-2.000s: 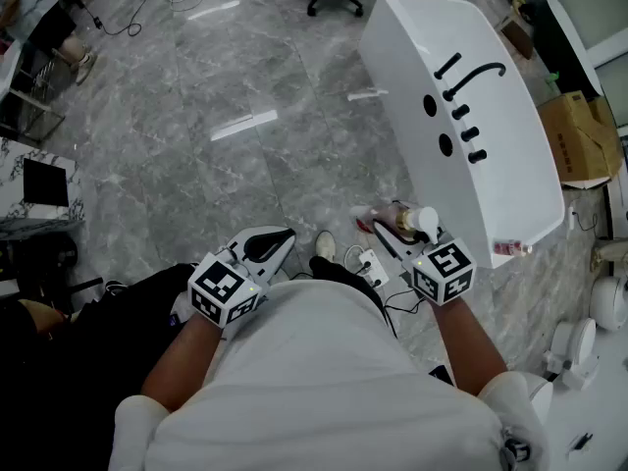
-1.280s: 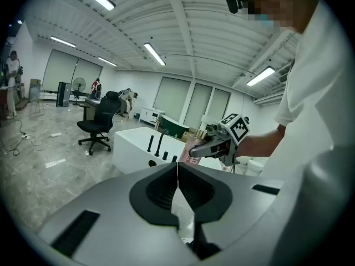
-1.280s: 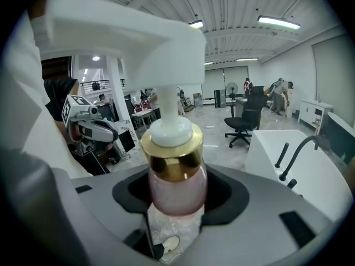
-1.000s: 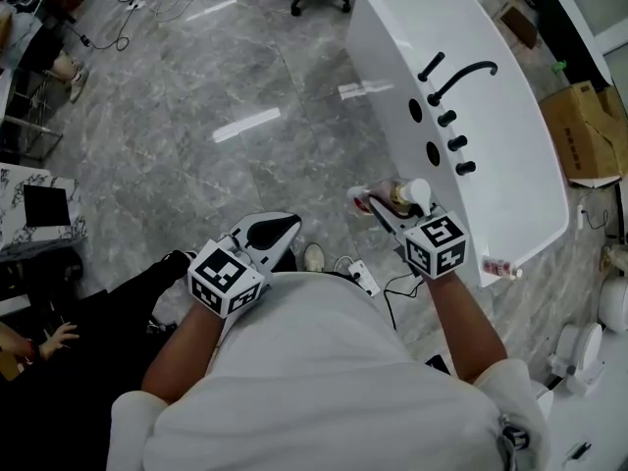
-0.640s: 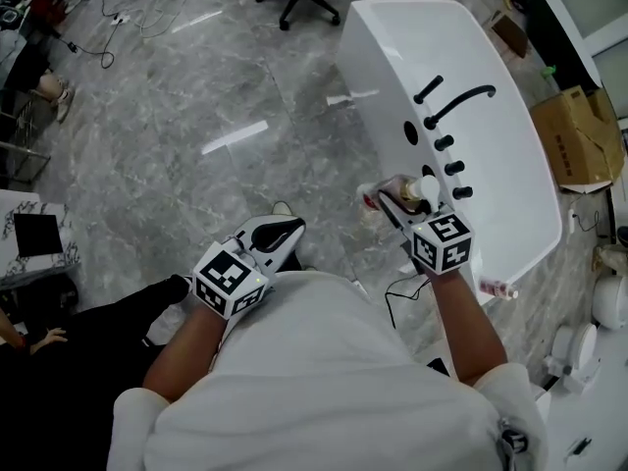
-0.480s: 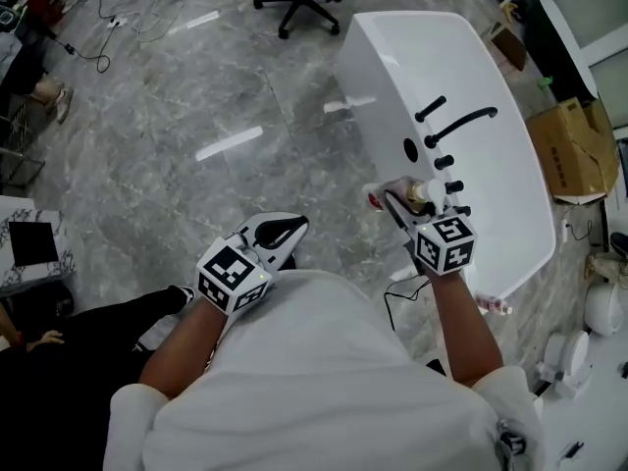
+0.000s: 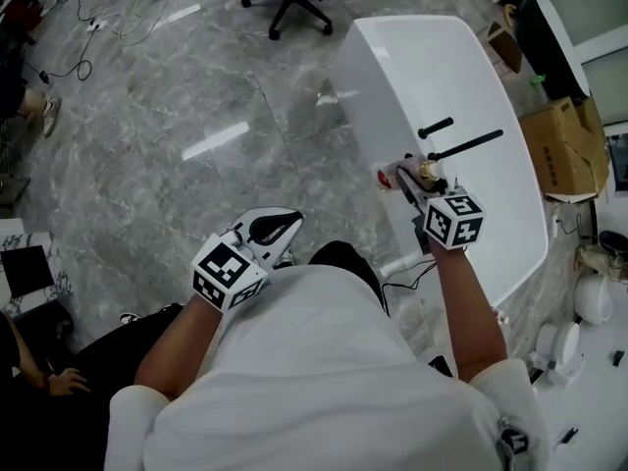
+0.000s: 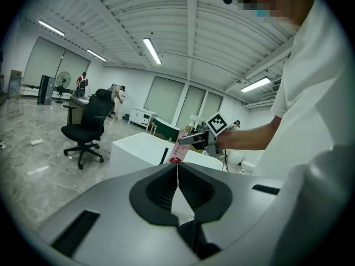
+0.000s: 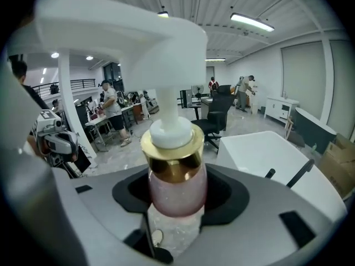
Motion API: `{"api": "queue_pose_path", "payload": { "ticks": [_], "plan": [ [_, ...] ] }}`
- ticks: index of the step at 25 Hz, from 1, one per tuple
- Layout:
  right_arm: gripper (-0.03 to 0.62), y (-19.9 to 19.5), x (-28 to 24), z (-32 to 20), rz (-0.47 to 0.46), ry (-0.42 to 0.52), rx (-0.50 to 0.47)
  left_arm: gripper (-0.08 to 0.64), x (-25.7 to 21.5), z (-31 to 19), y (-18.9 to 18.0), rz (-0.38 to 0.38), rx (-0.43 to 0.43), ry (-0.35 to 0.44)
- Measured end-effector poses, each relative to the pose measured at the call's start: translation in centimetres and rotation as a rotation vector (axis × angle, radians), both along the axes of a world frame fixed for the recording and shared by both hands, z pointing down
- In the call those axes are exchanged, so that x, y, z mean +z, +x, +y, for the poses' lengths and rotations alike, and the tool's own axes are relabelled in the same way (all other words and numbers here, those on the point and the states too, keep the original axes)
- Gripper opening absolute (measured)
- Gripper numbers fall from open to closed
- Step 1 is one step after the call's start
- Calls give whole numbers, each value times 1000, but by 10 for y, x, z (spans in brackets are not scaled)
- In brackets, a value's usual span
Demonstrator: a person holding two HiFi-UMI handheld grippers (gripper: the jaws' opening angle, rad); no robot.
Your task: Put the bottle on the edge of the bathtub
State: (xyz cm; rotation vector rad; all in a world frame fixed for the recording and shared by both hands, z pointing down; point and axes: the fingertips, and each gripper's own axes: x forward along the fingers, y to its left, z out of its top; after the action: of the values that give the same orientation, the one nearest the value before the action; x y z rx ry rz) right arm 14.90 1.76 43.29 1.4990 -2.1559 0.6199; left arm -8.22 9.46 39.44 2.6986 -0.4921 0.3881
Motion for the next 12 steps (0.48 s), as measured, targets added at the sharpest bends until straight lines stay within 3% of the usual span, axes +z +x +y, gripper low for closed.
{"api": "queue_pose_path", "payload": {
  "ticks": [12],
  "plan": [
    [226,63,18,-136,9,2,74,20,-1,-79,2,4,-89,-19]
  ]
}}
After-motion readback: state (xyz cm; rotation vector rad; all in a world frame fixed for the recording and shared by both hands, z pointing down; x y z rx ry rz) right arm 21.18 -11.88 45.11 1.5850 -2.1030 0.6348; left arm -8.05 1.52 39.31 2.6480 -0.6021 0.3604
